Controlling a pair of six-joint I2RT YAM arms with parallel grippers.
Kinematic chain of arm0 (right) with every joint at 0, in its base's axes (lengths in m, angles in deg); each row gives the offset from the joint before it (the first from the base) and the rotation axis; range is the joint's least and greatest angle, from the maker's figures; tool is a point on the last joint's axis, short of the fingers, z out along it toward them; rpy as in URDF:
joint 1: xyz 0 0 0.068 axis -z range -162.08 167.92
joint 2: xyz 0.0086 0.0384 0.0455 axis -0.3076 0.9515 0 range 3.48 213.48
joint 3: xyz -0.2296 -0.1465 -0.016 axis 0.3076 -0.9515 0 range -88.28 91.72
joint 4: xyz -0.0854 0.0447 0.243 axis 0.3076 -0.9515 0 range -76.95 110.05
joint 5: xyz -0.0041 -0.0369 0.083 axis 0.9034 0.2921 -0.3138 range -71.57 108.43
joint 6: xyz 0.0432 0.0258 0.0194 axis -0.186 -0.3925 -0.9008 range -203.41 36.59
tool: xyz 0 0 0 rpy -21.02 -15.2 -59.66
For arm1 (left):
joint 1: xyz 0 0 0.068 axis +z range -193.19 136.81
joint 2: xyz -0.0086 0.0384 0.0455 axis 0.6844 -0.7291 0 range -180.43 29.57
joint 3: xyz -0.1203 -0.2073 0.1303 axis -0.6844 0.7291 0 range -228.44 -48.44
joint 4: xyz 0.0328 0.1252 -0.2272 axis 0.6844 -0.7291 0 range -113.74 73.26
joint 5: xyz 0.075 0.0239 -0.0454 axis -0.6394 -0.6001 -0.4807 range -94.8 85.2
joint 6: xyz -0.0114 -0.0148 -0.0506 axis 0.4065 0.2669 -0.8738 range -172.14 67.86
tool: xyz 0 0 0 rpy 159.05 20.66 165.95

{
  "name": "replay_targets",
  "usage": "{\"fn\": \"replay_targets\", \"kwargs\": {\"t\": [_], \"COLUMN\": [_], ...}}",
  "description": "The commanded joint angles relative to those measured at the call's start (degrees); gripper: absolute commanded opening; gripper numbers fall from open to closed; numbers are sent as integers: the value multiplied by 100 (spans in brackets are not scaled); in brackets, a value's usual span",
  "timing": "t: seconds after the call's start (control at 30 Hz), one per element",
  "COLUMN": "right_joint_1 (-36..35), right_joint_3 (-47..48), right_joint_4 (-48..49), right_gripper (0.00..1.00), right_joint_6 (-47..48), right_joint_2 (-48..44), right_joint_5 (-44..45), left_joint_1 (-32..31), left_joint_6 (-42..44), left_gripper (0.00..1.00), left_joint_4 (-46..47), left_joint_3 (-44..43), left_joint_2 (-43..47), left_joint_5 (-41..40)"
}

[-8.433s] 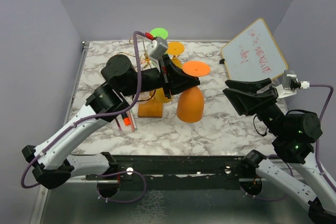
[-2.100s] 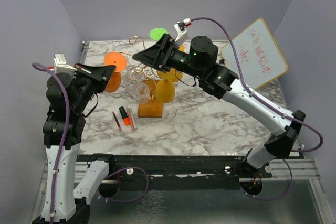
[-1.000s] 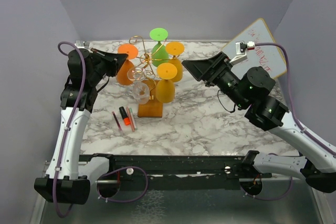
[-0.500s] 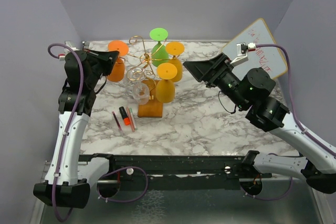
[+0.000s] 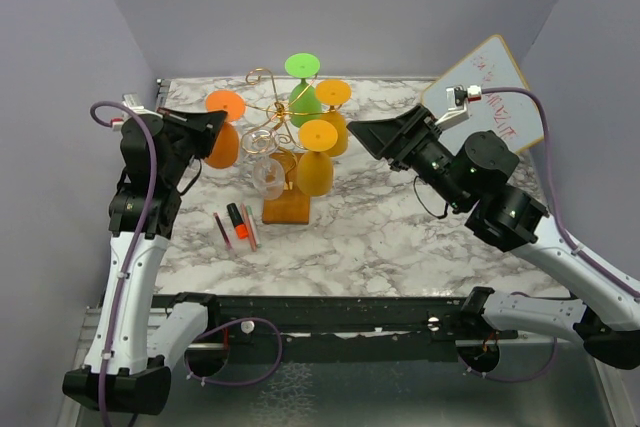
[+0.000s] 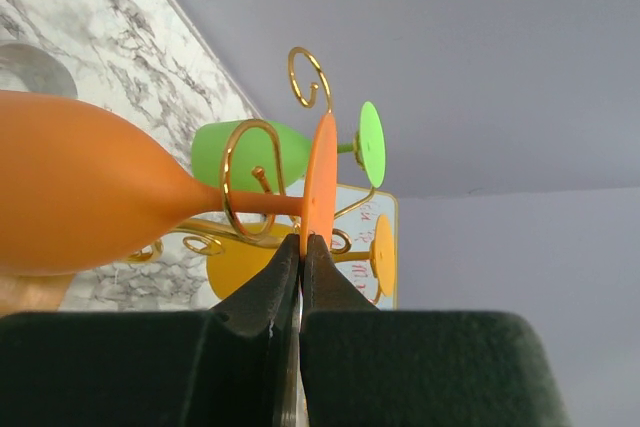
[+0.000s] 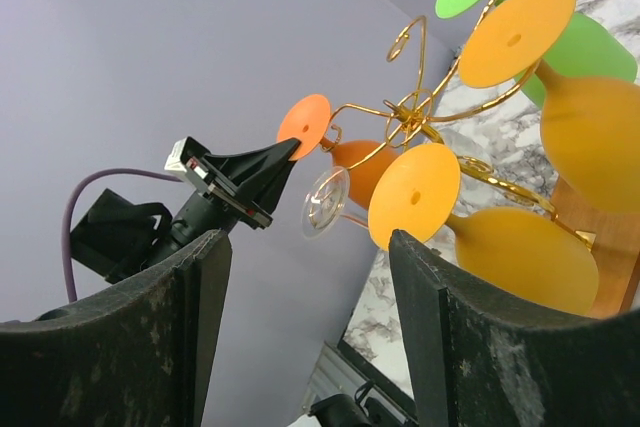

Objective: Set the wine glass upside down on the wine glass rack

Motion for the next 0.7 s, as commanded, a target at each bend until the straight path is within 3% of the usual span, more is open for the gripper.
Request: {"fn": "replay_targets", "kwargs": {"t": [0.0,0.3,0.67], "right_joint_1": [-44,-44,-44], "right_joint_3": [-104,-113,-219], "right_joint_4": [-137,-218,-639], "right_gripper": [69,69,68], "right_joint_6": [-110,-143,-255], "right_joint_2": [-95,-93,-325], "right_joint_5": [50,61,251], "left_joint_1": [5,5,5], "left_joint_6": [-156,39,408], "left_gripper": [2,18,62], "left_joint_4": [-49,-48,-419], "left_joint_3": [248,315,388], "left_joint_2": [148,112,478], "left_joint_5": [271,613,620]}}
